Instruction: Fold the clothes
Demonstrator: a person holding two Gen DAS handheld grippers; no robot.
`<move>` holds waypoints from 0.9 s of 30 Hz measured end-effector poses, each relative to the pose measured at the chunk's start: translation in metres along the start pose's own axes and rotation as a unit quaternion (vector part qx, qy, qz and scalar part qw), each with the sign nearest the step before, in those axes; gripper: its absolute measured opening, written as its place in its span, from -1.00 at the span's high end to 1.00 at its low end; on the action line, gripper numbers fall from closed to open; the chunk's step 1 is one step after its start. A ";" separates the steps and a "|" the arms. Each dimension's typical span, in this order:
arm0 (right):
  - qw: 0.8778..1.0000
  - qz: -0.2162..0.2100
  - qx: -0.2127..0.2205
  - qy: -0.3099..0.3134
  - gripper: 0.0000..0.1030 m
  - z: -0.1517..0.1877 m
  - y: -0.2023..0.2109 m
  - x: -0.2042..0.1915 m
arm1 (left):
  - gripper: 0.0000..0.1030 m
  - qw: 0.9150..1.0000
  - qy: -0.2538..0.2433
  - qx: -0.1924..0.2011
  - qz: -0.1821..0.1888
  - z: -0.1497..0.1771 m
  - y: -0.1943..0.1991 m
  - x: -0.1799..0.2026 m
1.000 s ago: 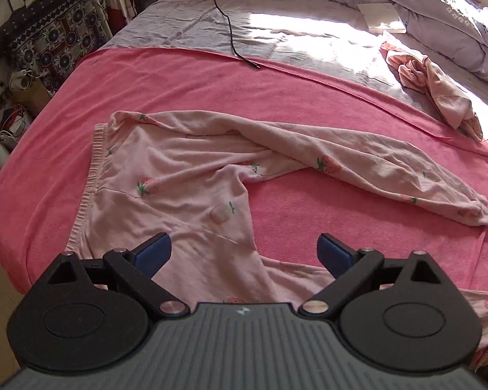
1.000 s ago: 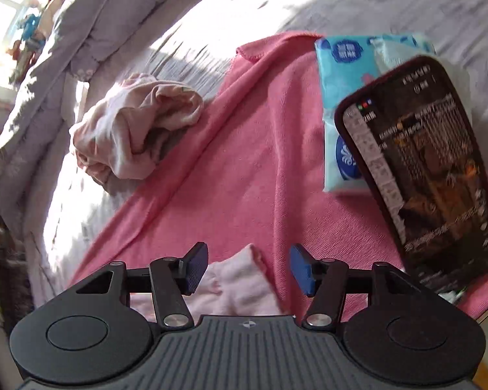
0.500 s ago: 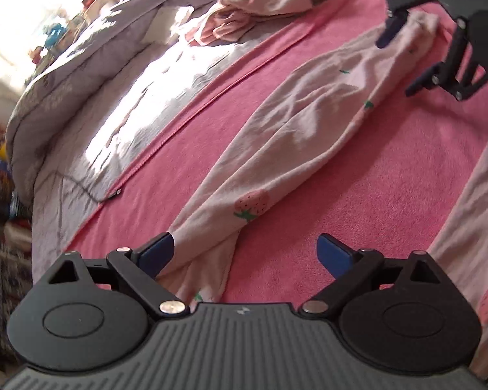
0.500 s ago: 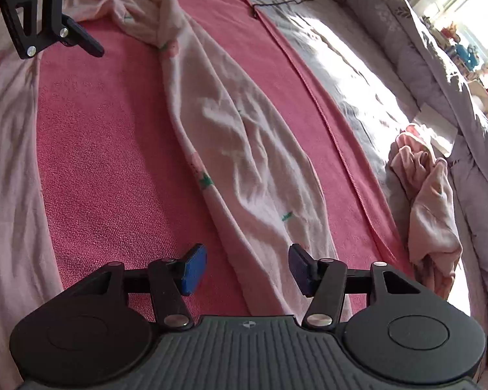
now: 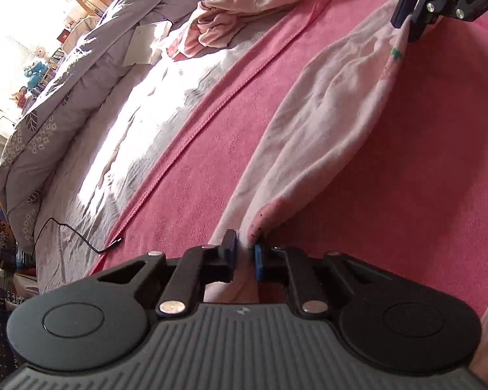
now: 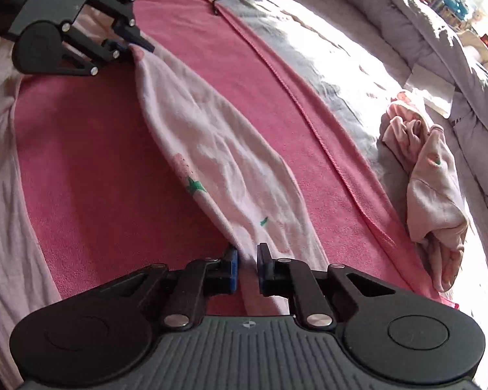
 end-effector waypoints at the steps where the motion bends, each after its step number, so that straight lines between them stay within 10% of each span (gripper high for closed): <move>1: 1.000 -0.003 0.003 -0.022 0.74 -0.007 0.005 0.010 | 0.73 1.000 0.015 0.007 0.003 -0.003 0.003 -0.009; 9: 0.993 0.008 0.024 -0.119 0.73 -0.067 -0.012 0.083 | 0.59 0.991 0.131 0.015 0.006 -0.012 -0.034 -0.079; 13: 0.983 0.007 0.035 -0.179 0.40 -0.084 -0.043 0.111 | 0.49 0.985 0.170 -0.021 0.004 -0.004 -0.077 -0.088; 20: 0.954 0.004 0.066 -0.292 -0.15 -0.100 -0.080 0.155 | -0.21 0.950 0.302 -0.076 -0.008 0.014 -0.117 -0.114; 22: 0.942 0.013 0.074 -0.326 -0.19 -0.086 -0.065 0.165 | -0.37 0.935 0.348 -0.071 0.000 0.017 -0.120 -0.124; 27: 0.864 0.000 0.066 -0.499 -0.27 -0.025 -0.043 0.221 | -0.51 0.913 0.397 -0.090 -0.015 0.024 -0.130 -0.142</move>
Point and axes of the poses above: each gripper's, at about its wrist camera, not at the fingertips, and y roughly against the way its jaws point, x to its right, z to its underside, the point moved 10 cm from there along -y, roughly the way its jaws point, and after that the axes turned 15 degrees about -y, right-handed, at the moved point
